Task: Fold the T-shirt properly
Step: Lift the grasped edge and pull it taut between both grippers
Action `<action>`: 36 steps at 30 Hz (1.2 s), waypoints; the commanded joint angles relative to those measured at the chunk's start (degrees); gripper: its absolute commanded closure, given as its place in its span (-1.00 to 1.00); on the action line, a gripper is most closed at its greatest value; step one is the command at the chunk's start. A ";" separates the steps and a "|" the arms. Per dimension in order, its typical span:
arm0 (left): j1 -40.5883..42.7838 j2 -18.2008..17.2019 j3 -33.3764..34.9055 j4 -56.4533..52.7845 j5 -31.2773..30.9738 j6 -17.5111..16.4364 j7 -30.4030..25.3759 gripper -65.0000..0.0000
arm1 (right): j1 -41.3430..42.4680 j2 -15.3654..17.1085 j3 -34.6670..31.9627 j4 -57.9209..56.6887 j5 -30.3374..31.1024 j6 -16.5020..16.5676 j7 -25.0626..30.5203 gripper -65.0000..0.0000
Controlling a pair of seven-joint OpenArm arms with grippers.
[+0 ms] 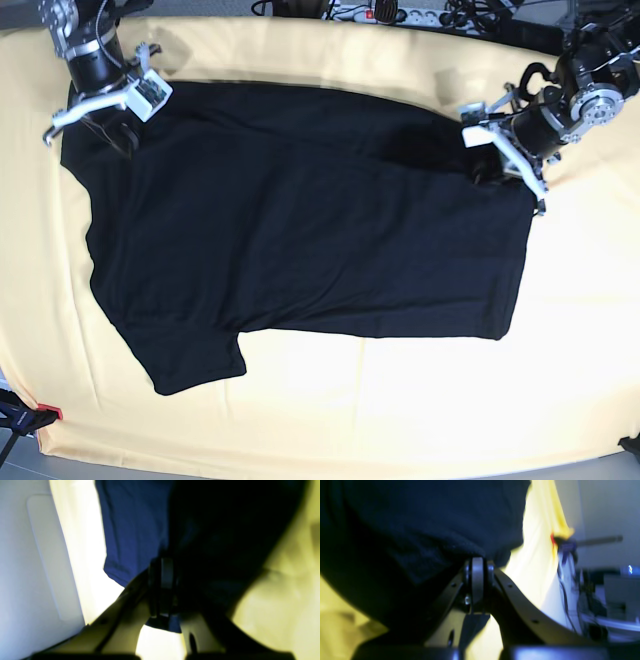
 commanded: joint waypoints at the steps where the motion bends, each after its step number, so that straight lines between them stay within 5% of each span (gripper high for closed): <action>1: -0.55 -0.15 -0.50 -0.20 0.42 1.62 -0.15 1.00 | 1.29 0.70 0.33 0.42 0.31 -0.33 0.96 1.00; 11: -1.77 9.03 -0.50 -12.09 4.81 12.50 0.04 1.00 | 12.94 0.70 0.31 -13.07 7.15 2.38 2.34 1.00; 18: -1.77 12.20 -0.50 -14.73 9.35 22.56 6.62 1.00 | 15.45 0.37 0.33 -15.34 7.30 -0.55 2.14 1.00; 24: -1.75 13.40 -0.48 -14.73 8.85 20.04 5.01 1.00 | 15.47 0.07 0.31 -15.34 10.05 0.98 2.36 1.00; 26: -1.77 13.38 -0.48 -14.73 8.90 20.02 3.02 0.99 | 15.47 0.07 0.31 -15.34 10.23 -0.52 2.34 0.55; 28: -1.95 13.18 -0.48 -14.67 8.87 20.00 2.21 0.58 | 15.45 0.11 0.33 -15.32 8.24 -3.17 2.16 -0.06; 30: -2.23 12.68 -0.48 -14.49 8.90 17.88 1.29 0.17 | 15.47 0.13 0.33 -15.30 5.01 -5.66 1.38 -0.36; 33: -2.25 10.23 -0.48 -13.90 8.28 11.32 1.09 -0.07 | 15.47 0.13 0.33 -14.45 2.54 -7.13 -1.81 -0.36; 36: -2.23 7.10 -0.48 -13.07 4.70 4.63 1.09 -0.07 | 15.43 0.48 0.33 -11.17 3.72 -2.97 -8.20 -0.36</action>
